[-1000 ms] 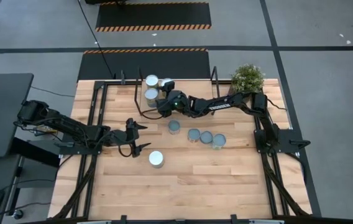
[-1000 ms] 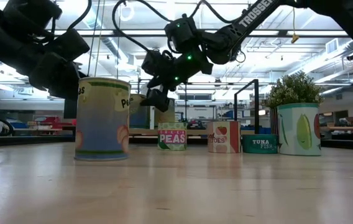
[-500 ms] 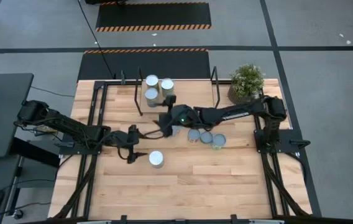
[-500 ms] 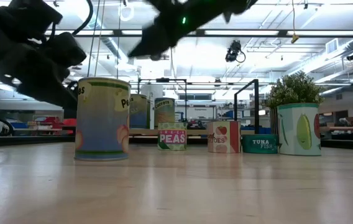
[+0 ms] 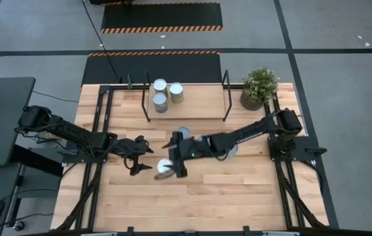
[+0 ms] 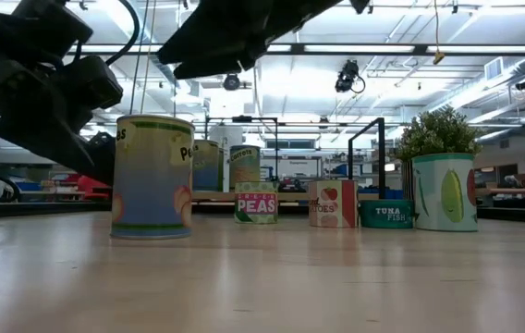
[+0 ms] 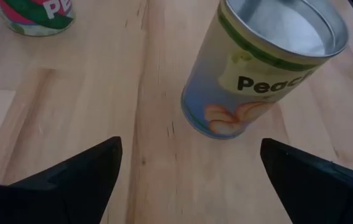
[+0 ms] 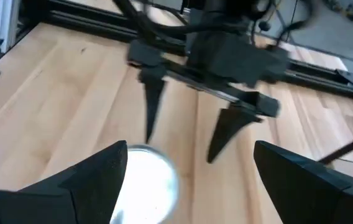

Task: Pick and place cans onto a shelf
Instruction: Put the canned peaches on the shelf

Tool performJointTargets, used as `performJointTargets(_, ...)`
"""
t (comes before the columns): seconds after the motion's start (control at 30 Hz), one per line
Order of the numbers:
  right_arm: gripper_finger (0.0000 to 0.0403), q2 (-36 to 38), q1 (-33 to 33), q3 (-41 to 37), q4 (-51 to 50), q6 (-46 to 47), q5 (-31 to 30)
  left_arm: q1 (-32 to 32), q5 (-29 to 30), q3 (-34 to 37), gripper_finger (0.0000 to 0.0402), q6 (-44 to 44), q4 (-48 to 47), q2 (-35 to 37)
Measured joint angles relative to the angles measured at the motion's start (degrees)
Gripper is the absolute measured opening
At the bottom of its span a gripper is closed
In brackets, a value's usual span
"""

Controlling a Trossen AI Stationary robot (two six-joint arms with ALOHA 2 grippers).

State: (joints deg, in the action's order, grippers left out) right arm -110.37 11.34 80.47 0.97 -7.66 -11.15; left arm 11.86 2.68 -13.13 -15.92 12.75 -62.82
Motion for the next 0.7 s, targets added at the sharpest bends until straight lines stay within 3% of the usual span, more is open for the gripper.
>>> performJointTargets(0.33, 0.0357, -0.7, 5.0, -0.7, -1.7, 1.6, -6.2, 0.0, 1.9, 0.0, 0.0389, -1.0, 2.3, -0.2)
performJointTargets(0.7, 0.0357, -0.6, 4.2, -3.2, -8.9, 2.8, -12.9, 4.0, 2.1, 0.0, 0.0389, -1.1, 2.3, -0.2)
